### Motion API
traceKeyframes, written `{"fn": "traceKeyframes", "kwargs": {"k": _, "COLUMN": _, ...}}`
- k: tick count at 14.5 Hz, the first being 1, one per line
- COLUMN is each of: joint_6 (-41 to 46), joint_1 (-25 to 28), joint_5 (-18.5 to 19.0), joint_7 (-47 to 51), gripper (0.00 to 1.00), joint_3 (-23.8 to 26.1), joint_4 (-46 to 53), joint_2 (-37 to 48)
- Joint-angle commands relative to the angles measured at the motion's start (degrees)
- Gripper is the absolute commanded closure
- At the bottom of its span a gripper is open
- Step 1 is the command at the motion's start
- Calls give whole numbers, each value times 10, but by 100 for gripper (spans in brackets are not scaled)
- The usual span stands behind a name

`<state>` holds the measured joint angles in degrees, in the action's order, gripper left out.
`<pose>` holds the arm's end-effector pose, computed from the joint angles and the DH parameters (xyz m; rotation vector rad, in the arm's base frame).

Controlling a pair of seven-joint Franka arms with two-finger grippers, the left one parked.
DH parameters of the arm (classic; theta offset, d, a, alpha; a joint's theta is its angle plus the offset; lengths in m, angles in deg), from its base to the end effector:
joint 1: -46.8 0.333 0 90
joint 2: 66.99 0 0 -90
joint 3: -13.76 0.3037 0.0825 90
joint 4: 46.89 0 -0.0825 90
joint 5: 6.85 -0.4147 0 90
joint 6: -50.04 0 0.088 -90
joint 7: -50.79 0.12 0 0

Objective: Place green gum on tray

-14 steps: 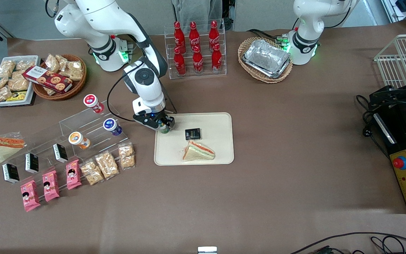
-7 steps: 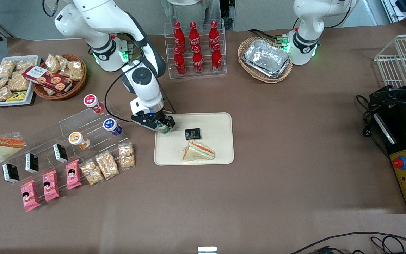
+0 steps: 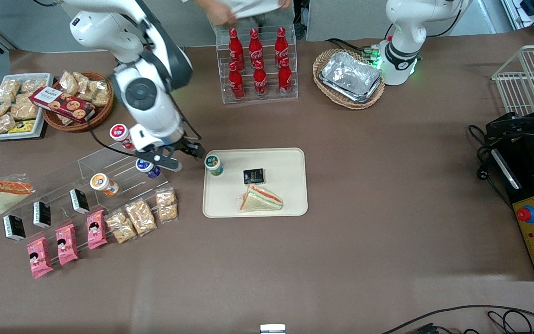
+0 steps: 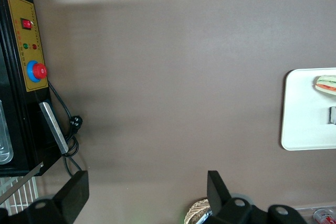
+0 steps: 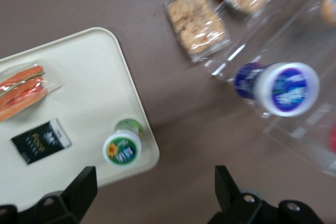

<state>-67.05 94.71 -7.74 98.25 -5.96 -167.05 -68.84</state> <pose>0.4973 0.2681 0.3580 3.0448 -0.5293 -0.1050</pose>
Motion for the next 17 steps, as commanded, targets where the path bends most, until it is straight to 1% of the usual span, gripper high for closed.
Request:
{"fn": "traceKeyframes", "kwargs": {"k": 1, "joint_6": 182, "joint_1": -27, "joint_5": -10, "joint_7": -72, "gripper": 0, "joint_3": 1, "joint_4": 158, "joint_2": -11}}
{"fn": "traceKeyframes", "kwargs": {"k": 5, "joint_6": 301, "joint_1": -38, "joint_5": -10, "joint_7": -140, "gripper": 0, "joint_3": 0, "joint_4": 285, "joint_2": -3}}
{"fn": "traceKeyframes", "kwargs": {"k": 7, "joint_6": 309, "joint_1": -39, "joint_5": 1, "joint_7": -170, "gripper": 0, "joint_3": -1, "joint_4": 296, "joint_2": 20}}
{"fn": "traceKeyframes", "kwargs": {"k": 8, "joint_6": 305, "joint_1": -47, "joint_5": 18, "joint_7": -204, "gripper": 0, "joint_3": -6, "joint_4": 296, "joint_2": 29}}
{"fn": "traceKeyframes", "kwargs": {"k": 9, "joint_6": 303, "joint_1": -64, "joint_5": 39, "joint_7": -249, "gripper": 0, "joint_3": -7, "joint_4": 296, "joint_2": 35}}
{"fn": "traceKeyframes", "kwargs": {"k": 10, "joint_6": 297, "joint_1": -82, "joint_5": 48, "joint_7": -301, "gripper": 0, "joint_3": -8, "joint_4": 296, "joint_2": 40}}
{"fn": "traceKeyframes", "kwargs": {"k": 11, "joint_6": 290, "joint_1": -109, "joint_5": 49, "joint_7": -353, "gripper": 0, "joint_3": -8, "joint_4": 296, "joint_2": 45}}
{"fn": "traceKeyframes", "kwargs": {"k": 14, "joint_6": 283, "joint_1": -207, "joint_5": 43, "joint_7": -516, "gripper": 0, "joint_3": -3, "joint_4": 297, "joint_2": 46}}
{"fn": "traceKeyframes", "kwargs": {"k": 15, "joint_6": 282, "joint_1": -232, "joint_5": 42, "joint_7": -549, "gripper": 0, "joint_3": -2, "joint_4": 299, "joint_2": 43}}
{"fn": "traceKeyframes", "kwargs": {"k": 16, "joint_6": 280, "joint_1": -253, "joint_5": 35, "joint_7": -550, "gripper": 0, "joint_3": -2, "joint_4": 298, "joint_2": 40}}
{"fn": "traceKeyframes", "kwargs": {"k": 17, "joint_6": 281, "joint_1": -275, "joint_5": 9, "joint_7": -550, "gripper": 0, "joint_3": -2, "joint_4": 299, "joint_2": 40}}
